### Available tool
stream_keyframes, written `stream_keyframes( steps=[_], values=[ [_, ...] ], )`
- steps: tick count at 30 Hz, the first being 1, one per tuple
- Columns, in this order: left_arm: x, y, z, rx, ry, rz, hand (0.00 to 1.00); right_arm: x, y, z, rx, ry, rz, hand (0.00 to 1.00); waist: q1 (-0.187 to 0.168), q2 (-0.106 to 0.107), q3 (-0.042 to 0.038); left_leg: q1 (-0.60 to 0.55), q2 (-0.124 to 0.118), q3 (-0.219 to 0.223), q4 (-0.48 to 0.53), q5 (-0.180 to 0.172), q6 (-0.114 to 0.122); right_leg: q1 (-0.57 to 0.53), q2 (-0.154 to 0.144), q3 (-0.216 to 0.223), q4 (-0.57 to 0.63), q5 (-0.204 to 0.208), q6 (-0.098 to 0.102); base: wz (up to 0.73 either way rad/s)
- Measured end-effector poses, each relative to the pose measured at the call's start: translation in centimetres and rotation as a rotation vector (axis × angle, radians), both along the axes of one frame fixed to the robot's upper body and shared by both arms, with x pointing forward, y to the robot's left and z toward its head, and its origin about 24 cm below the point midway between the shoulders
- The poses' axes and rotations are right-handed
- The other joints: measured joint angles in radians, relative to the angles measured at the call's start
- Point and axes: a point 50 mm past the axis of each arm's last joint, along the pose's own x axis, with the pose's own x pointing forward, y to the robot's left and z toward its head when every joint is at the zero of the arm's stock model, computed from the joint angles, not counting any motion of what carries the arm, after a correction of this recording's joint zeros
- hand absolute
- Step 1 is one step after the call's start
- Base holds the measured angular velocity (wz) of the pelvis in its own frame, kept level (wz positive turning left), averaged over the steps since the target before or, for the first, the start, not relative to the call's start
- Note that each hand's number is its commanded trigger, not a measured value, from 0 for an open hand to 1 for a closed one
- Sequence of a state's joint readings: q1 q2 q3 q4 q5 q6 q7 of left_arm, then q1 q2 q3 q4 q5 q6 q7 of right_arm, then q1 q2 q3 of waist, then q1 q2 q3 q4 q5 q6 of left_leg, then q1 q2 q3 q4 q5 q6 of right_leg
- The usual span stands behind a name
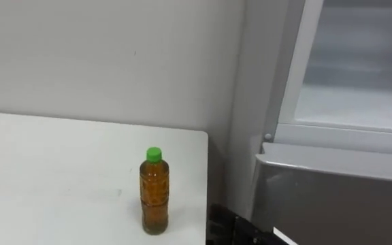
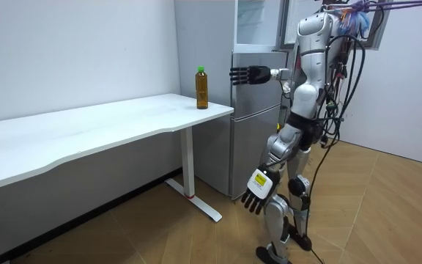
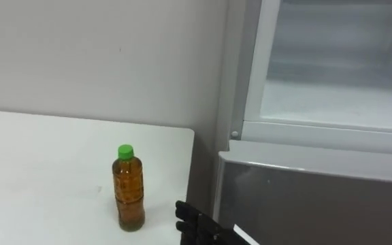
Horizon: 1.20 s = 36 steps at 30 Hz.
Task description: Put the bottle in the upper fridge
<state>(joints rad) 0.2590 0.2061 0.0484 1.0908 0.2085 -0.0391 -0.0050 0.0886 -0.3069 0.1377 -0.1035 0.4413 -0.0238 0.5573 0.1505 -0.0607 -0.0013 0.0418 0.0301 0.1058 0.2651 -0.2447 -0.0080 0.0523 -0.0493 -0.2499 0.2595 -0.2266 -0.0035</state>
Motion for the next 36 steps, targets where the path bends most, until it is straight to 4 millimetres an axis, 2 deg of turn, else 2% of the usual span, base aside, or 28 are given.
stream_keyframes(
  steps=[4,10,18,23,27,30,36],
  values=[
    [-0.3,-0.1,-0.1,0.001,0.025,-0.005,0.00,0.1,0.1,0.4,0.024,-0.012,0.004,0.00,0.006,0.004,0.0011,-0.011,0.002,-0.002,0.006,-0.001,0.001,0.000,0.001,-0.004,0.001,0.002,-0.002,0.01],
    [0.6,0.0,0.0,0.006,0.003,-0.014,0.00,0.6,0.4,1.3,0.042,-0.049,0.011,0.00,0.018,0.011,0.0040,-0.024,0.005,-0.006,0.008,0.000,0.000,-0.002,0.004,-0.003,0.000,0.003,-0.004,0.00],
    [1.5,0.2,0.1,0.025,-0.020,-0.036,0.00,0.8,1.0,3.1,0.093,-0.115,0.029,0.00,0.027,0.004,0.0026,-0.030,-0.002,-0.025,0.009,0.000,0.001,-0.001,0.000,-0.016,-0.010,0.002,-0.002,0.06],
    [1.6,0.2,0.2,0.035,-0.026,-0.036,0.00,1.0,1.6,3.3,0.137,-0.107,0.024,0.00,0.037,-0.003,0.0046,-0.022,-0.002,-0.026,0.008,0.000,0.001,0.003,-0.001,-0.024,-0.010,0.003,-0.001,0.00],
    [1.9,0.3,0.2,0.047,-0.037,-0.036,0.00,1.2,1.9,3.5,0.172,-0.099,0.007,0.00,0.046,-0.008,0.0108,-0.021,-0.003,-0.027,0.007,0.000,0.001,0.008,-0.001,-0.028,-0.012,0.003,-0.001,0.00],
    [1.9,0.2,0.2,0.048,-0.030,-0.037,0.00,1.7,2.2,3.7,0.175,-0.105,0.001,0.00,0.045,-0.009,0.0123,-0.026,-0.003,-0.030,0.008,0.000,0.001,0.009,-0.001,-0.029,-0.011,0.003,-0.001,0.03],
    [1.6,0.0,0.1,0.043,-0.008,-0.061,0.00,2.9,2.3,2.8,0.179,-0.057,-0.052,0.00,0.045,-0.008,0.0132,-0.037,-0.005,-0.053,0.010,0.000,0.001,0.015,-0.002,-0.054,-0.016,0.006,-0.001,0.11]
  ],
)
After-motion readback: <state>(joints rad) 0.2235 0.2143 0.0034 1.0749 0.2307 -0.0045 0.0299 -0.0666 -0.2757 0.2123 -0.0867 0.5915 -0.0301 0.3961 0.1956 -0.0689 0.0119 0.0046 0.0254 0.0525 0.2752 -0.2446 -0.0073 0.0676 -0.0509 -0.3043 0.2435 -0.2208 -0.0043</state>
